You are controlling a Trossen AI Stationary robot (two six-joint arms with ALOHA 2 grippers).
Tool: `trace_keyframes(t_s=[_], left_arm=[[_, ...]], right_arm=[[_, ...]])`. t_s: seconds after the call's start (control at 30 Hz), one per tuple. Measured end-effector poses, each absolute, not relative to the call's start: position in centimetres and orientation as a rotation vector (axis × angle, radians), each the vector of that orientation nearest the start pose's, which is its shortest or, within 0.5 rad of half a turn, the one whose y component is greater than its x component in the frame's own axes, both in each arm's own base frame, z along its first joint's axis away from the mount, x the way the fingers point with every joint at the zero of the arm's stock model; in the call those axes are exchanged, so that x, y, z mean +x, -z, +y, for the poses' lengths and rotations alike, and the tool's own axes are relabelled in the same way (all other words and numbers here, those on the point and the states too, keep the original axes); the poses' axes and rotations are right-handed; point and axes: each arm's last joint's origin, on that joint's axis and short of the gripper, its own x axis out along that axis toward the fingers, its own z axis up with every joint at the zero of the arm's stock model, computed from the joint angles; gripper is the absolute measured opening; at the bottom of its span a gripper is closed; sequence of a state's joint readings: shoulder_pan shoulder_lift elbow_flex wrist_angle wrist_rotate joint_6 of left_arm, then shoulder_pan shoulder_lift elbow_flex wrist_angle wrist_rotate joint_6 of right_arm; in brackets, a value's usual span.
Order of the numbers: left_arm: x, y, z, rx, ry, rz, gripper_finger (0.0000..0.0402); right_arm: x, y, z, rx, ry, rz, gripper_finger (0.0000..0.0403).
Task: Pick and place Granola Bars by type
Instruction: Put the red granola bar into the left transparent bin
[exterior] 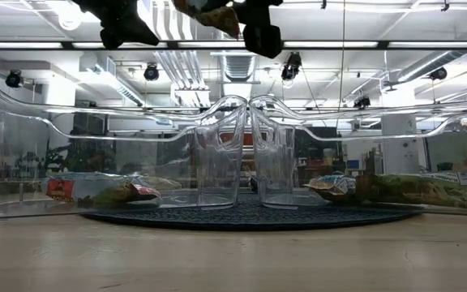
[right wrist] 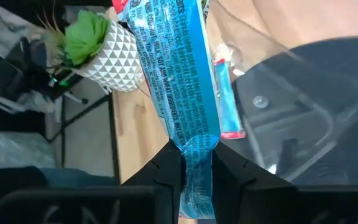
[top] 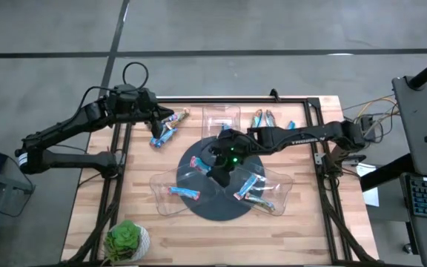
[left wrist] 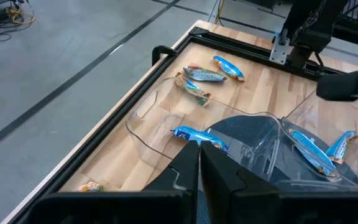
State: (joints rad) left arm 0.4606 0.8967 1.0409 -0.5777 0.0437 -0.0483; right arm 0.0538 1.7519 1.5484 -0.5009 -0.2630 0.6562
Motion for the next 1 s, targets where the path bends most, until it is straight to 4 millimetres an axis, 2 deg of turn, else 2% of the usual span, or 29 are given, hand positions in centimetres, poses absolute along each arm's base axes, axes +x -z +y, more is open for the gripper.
trace_keyframes(t_s=[0.1,0.27,0.57,1.0], left_arm=[[15.9,-36.4,7.7,-0.156,-0.421,0.413,0.0],[15.9,-36.4,7.7,-0.156,-0.421,0.414,0.0],[15.9,-36.3,7.7,-0.163,-0.422,0.417,0.0],[15.9,-36.3,7.7,-0.174,-0.424,0.418,0.0]], right_arm=[[39.8,-30.7,3.5,0.763,-0.057,0.767,0.0048],[41.1,-28.9,4.6,0.862,-0.031,0.79,0.0048],[43.0,-26.0,4.7,1.05,0.059,0.808,0.0048],[43.2,-25.3,4.7,1.131,0.112,0.828,0.0047]])
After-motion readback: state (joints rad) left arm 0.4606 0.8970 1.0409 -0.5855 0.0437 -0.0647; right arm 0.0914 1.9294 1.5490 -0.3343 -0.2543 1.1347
